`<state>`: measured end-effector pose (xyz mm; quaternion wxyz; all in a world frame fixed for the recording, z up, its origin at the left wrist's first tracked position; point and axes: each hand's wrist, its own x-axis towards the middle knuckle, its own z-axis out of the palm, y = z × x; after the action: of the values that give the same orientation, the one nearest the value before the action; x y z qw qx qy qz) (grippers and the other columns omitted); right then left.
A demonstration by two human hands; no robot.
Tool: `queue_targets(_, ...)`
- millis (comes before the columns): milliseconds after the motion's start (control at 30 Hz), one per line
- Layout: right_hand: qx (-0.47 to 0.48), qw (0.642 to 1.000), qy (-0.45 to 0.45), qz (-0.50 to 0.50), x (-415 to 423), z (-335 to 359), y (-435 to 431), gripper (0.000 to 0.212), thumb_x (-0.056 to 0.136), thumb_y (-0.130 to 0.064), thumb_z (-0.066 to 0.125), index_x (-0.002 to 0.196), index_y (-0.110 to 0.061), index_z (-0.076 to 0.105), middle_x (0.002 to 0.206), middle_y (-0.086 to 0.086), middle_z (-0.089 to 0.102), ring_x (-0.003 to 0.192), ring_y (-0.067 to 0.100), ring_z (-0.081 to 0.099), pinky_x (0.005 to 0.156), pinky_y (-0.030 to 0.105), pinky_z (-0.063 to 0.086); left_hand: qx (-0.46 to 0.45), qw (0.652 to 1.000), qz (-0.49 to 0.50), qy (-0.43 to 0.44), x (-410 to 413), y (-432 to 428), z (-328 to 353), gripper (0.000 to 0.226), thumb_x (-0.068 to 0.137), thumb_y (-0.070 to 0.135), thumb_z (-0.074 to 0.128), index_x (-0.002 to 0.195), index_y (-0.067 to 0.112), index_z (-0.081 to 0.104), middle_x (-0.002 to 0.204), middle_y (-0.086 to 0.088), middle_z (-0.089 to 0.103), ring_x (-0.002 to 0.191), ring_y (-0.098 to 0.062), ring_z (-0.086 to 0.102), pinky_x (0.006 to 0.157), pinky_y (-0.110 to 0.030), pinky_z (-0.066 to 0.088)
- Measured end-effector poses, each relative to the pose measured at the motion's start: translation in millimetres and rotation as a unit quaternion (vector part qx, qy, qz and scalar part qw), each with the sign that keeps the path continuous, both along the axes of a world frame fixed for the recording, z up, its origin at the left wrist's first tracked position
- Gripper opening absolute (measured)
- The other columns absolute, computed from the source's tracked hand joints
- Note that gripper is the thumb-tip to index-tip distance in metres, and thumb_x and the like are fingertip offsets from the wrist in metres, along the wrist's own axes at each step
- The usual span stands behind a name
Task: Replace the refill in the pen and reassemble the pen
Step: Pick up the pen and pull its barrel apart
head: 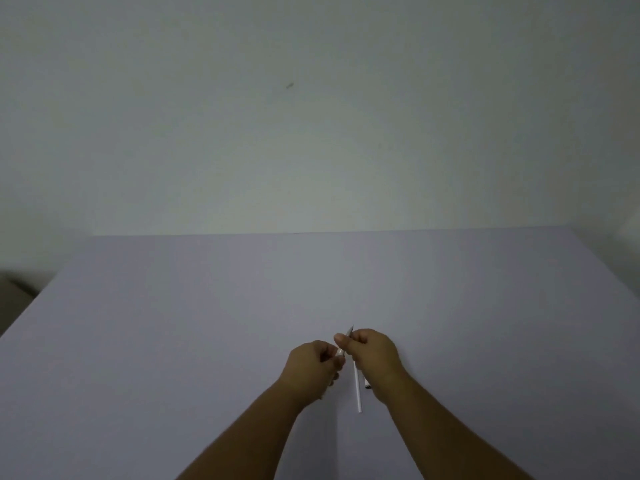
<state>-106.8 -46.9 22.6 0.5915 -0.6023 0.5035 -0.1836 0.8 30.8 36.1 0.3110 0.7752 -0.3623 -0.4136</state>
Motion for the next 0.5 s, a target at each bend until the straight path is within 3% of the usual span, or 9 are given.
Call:
queue_targets(100,0.042,0.996,-0.082,0.009,-2.9,7.4,-5.2,0.023,0.082,-0.026,0.069,0.061,-0.018,0.065,0.057,-0.002,0.058,0.06,0.015,0.048,0.064,0.028,0.044,-0.017,0.994,0.013,0.111,7.3,2.0,12.8,0.019,0.094,0.02,0.054,0.083,0.016,0.069,0.078,-0.003,0.07,0.069,-0.013,0.064,0.067,-0.022,0.057)
queue_targets(167,0.076,0.988,-0.128,0.033,-7.3,10.8,-7.0,0.012,0.085,-0.019,0.066,0.075,-0.018,0.073,0.071,-0.001,0.067,0.069,0.014,0.057,0.068,0.025,0.047,-0.014,0.988,0.004,0.155,12.5,4.5,19.9,0.019,0.095,0.018,0.053,0.086,0.015,0.069,0.078,-0.003,0.069,0.071,-0.015,0.064,0.071,-0.024,0.058)
queue_targets(233,0.1,0.983,-0.14,0.063,-12.0,13.5,-9.5,0.012,0.088,-0.018,0.063,0.086,-0.017,0.074,0.081,0.0,0.071,0.078,0.013,0.061,0.072,0.023,0.05,0.0,0.993,-0.022,0.118,14.1,6.4,23.8,0.019,0.095,0.019,0.052,0.091,0.013,0.069,0.081,-0.003,0.068,0.072,-0.014,0.063,0.071,-0.024,0.055)
queue_targets(367,0.093,0.991,-0.047,0.086,-14.5,25.3,-15.0,0.021,0.084,-0.029,0.068,0.075,-0.011,0.069,0.067,0.001,0.066,0.059,0.01,0.057,0.058,0.022,0.05,0.013,0.995,-0.092,-0.042,14.9,8.1,27.3,0.024,0.096,0.016,0.048,0.108,0.008,0.067,0.094,-0.007,0.068,0.078,-0.013,0.058,0.074,-0.022,0.049)
queue_targets(500,0.057,0.988,-0.041,0.136,-16.5,30.0,-17.3,0.011,0.082,-0.003,0.066,0.076,-0.012,0.069,0.076,0.004,0.068,0.069,0.013,0.061,0.066,0.023,0.052,0.003,0.985,-0.127,-0.114,16.3,11.5,31.4,0.025,0.096,0.02,0.049,0.109,0.009,0.067,0.107,-0.013,0.069,0.084,-0.015,0.054,0.079,-0.026,0.045)
